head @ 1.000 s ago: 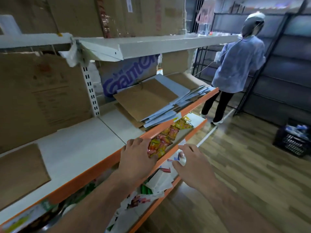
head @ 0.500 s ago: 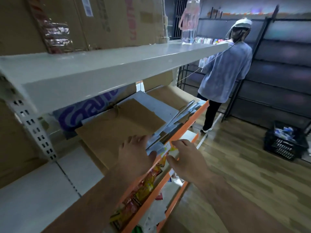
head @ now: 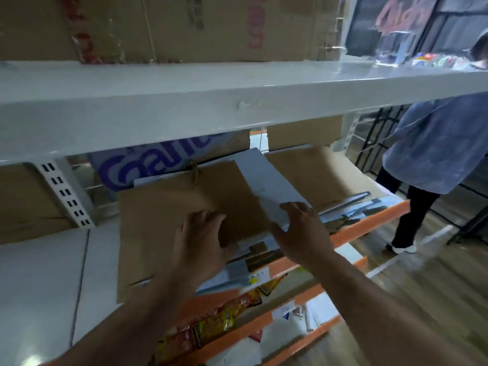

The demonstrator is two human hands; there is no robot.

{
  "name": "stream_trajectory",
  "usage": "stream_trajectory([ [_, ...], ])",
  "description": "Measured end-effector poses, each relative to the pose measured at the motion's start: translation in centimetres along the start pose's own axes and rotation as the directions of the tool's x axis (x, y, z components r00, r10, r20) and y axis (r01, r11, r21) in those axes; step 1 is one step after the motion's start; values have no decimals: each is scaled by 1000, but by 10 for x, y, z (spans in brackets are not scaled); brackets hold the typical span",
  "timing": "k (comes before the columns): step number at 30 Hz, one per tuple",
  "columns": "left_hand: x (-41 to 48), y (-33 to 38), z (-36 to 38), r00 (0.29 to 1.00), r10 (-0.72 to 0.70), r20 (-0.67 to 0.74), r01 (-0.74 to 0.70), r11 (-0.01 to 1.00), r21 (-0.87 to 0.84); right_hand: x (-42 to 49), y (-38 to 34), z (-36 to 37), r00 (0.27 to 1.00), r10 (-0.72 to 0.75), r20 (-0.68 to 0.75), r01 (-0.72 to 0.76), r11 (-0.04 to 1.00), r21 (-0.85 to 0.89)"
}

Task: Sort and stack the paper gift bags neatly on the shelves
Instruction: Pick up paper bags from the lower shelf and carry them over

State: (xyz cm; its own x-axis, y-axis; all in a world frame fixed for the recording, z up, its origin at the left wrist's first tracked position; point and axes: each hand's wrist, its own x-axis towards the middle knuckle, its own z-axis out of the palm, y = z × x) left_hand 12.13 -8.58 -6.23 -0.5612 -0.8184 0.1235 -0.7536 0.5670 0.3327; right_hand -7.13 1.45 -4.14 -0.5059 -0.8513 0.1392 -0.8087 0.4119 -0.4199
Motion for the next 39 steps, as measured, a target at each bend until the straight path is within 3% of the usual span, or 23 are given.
stream_trajectory([
  [2, -4, 2, 8, 992, -108, -67, 102, 991, -85, 21, 14, -2, 999, -37, 14, 37, 999, 19],
  [7, -22, 15, 3, 930, -351, -106, 354, 935, 9, 55, 30, -3, 989, -93, 118, 103, 991, -82],
  [11, -29, -1, -4, 766, -637, -89, 635, 771, -53, 79, 44, -6, 967, -64, 245, 91, 991, -101],
  [14, -38, -21, -9, 632, -771, -76, 771, 635, -40, 85, 49, -4, 962, -72, 264, 101, 990, -101],
  [17, -43, -31, -13, 580, -812, -68, 804, 583, -116, 88, 49, -4, 956, -62, 285, 89, 993, -81],
  [19, -44, -30, -13, 562, -815, -142, 811, 576, -102, 90, 49, -5, 960, -46, 276, 51, 999, -10],
  [22, -42, -22, -20, 535, -801, -268, 805, 580, -127, 92, 49, -8, 972, -48, 232, -5, 975, 221],
  [25, -38, -27, -28, 477, -819, -317, 747, 568, -344, 98, 52, -14, 973, 1, 230, -123, 847, 517],
  [28, -41, -33, -37, 417, -878, -233, 645, 467, -605, 105, 64, -17, 948, -3, 319, -253, 602, 758],
  [32, -44, -27, -41, 423, -906, -12, 342, 172, -924, 105, 74, -22, 915, -71, 397, -350, 348, 870],
  [35, -44, -18, -43, 528, -829, 186, 195, -95, -976, 101, 79, -23, 930, -123, 345, -286, 347, 893],
  [37, -46, -11, -43, 624, -740, 250, 198, -160, -967, 99, 80, -24, 939, -128, 320, -256, 362, 896],
  [39, -47, -4, -42, 678, -693, 246, 230, -119, -966, 96, 78, -26, 944, -147, 297, -228, 363, 903],
])
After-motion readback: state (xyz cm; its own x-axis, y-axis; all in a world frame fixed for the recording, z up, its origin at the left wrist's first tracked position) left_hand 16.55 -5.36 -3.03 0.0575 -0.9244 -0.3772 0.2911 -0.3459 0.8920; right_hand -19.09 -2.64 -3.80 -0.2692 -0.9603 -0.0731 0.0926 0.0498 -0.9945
